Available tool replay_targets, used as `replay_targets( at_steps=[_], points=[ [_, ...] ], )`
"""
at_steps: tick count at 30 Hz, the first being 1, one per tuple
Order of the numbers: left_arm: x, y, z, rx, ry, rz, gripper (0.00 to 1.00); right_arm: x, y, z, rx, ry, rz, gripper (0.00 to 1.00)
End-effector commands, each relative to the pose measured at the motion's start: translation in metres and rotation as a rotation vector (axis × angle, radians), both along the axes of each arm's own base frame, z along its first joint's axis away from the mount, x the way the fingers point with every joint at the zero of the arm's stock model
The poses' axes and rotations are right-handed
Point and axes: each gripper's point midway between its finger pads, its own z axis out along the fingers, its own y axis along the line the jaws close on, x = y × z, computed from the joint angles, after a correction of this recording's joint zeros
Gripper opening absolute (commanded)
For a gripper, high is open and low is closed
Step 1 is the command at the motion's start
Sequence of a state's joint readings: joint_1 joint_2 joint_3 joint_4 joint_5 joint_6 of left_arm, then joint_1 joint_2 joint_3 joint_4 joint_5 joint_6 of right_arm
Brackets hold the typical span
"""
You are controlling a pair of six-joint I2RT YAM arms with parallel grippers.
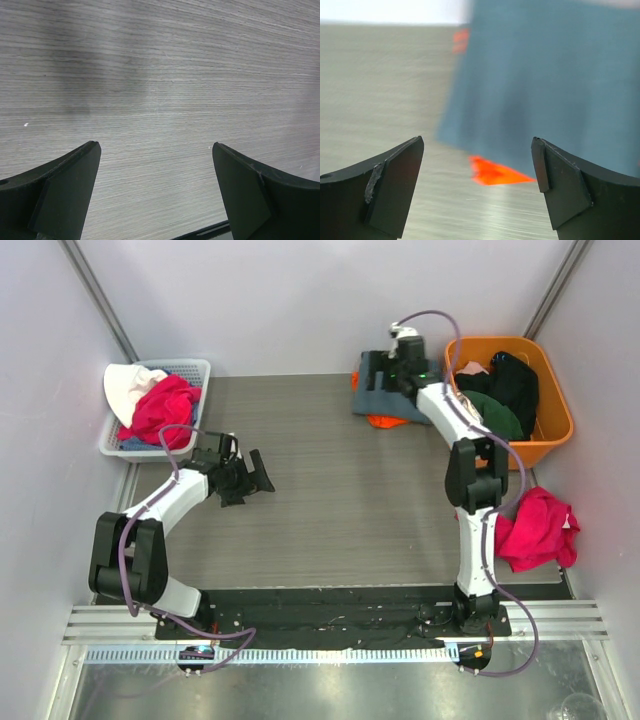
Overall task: Fold and stack the t-shirts
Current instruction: Neatly place the folded tshirt to the corner
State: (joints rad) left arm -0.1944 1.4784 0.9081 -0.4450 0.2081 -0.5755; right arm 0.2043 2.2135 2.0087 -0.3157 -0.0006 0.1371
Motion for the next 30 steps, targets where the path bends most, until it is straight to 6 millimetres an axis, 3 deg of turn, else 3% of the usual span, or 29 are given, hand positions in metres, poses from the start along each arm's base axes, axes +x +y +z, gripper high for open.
replay_targets(
  at_steps=[1,2,3,5,10,13,14,15,16,17,18,19,20,21,22,23,24,26,28,29,30],
  points=[
    [0.008,-0.006,0.010,-0.043,-0.046,-0.007,1.00,-0.003,0.058,-0.005,-0.052,-0.034,0.048,0.98],
    [0.008,-0.007,0.010,-0.047,-0.045,-0.010,1.00,-0.001,0.062,-0.028,-0.065,0.004,0.050,0.98],
    [0.008,-0.008,0.010,-0.053,-0.047,-0.014,1.00,0.005,0.064,-0.023,-0.055,-0.008,0.048,0.98],
    [0.009,-0.010,0.010,-0.063,-0.046,-0.019,1.00,0.010,0.067,-0.047,-0.070,0.022,0.046,0.98],
    [0.008,-0.013,0.003,-0.078,-0.031,-0.023,1.00,0.023,0.063,-0.065,-0.142,0.019,0.021,0.98],
    [0.014,-0.023,0.001,-0.129,-0.038,-0.039,1.00,0.019,0.061,-0.062,-0.121,0.030,0.007,0.99],
    [0.016,-0.031,0.004,-0.171,-0.042,-0.059,1.00,0.013,0.059,-0.072,-0.119,0.047,0.000,0.98],
    [0.027,-0.038,0.011,-0.212,-0.074,-0.060,1.00,0.010,0.058,-0.049,-0.088,0.014,-0.024,0.98],
    [0.032,-0.043,0.006,-0.239,-0.064,-0.064,1.00,0.006,0.052,-0.042,-0.085,0.004,-0.049,0.98],
    [0.042,-0.055,0.018,-0.297,-0.084,-0.090,0.99,-0.003,0.050,-0.052,-0.084,0.022,-0.053,0.99],
    [0.055,-0.063,0.025,-0.334,-0.124,-0.102,1.00,-0.008,0.048,-0.041,-0.060,0.008,-0.069,0.99],
    [0.064,-0.072,0.022,-0.378,-0.107,-0.098,1.00,-0.014,0.045,-0.010,-0.035,-0.037,-0.082,0.99],
    [0.072,-0.083,0.024,-0.408,-0.115,-0.113,1.00,-0.024,0.043,-0.010,-0.027,-0.028,-0.089,0.99],
    [0.092,-0.095,0.043,-0.442,-0.170,-0.138,1.00,-0.031,0.041,-0.002,-0.016,-0.030,-0.097,0.99],
    [0.104,-0.106,0.050,-0.470,-0.191,-0.146,1.00,-0.040,0.038,0.028,0.027,-0.067,-0.113,0.99],
    [0.108,-0.122,0.025,-0.479,-0.133,-0.163,1.00,-0.052,0.036,0.023,0.030,-0.046,-0.114,0.99],
    [0.130,-0.139,0.050,-0.524,-0.202,-0.197,1.00,-0.059,0.034,0.030,0.042,-0.048,-0.118,0.99],
    [0.144,-0.165,0.029,-0.596,-0.142,-0.179,1.00,-0.080,0.027,0.055,0.083,-0.072,-0.136,0.99],
    [0.167,-0.184,0.045,-0.696,-0.202,-0.192,1.00,-0.095,0.022,0.075,0.111,-0.095,-0.147,0.99],
    [0.171,-0.192,0.031,-0.752,-0.143,-0.146,1.00,-0.107,0.019,0.091,0.125,-0.119,-0.143,0.99],
    [0.178,-0.199,0.041,-0.792,-0.192,-0.159,1.00,-0.113,0.017,0.097,0.128,-0.125,-0.141,0.99]
  ],
)
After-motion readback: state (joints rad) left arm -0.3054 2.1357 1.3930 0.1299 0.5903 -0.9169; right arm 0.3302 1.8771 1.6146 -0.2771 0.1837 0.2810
